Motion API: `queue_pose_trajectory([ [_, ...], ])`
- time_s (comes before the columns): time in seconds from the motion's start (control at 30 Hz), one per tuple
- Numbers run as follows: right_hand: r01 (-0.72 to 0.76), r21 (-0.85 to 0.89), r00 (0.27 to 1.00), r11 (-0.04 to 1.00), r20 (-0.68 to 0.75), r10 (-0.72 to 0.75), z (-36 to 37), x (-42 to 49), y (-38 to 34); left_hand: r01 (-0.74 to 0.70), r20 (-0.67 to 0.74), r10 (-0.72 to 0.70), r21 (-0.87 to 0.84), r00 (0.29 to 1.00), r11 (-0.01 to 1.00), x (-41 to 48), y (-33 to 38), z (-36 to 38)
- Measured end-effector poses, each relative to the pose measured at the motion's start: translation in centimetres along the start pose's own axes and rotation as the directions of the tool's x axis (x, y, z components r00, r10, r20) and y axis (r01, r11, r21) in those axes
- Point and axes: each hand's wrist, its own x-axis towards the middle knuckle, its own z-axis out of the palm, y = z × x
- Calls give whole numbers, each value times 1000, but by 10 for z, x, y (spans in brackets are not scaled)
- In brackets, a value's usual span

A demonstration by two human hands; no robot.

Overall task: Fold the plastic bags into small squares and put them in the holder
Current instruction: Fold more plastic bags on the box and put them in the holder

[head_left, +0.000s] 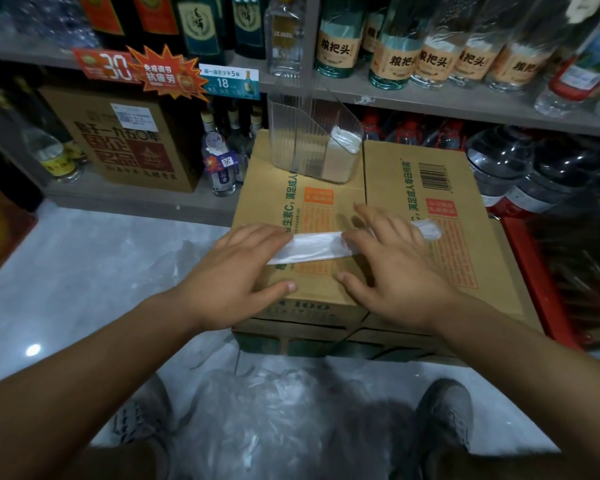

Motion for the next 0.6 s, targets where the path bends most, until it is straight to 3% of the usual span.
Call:
queue_pose_trajectory([
  [0.27, 45, 145, 999, 988, -37, -40, 14, -3, -30, -91, -106, 89, -11, 990, 996, -22, -6, -3],
  [0.43, 35, 116, 999, 993, -41, -30, 11, -6, -33, -83, -136, 74, -56, 988, 995, -24, -3, -7],
  [0.6, 142, -17, 979, 990, -148, -143, 11, -10, -45, -77, -107, 71, -51, 992, 996, -22, -3, -11],
])
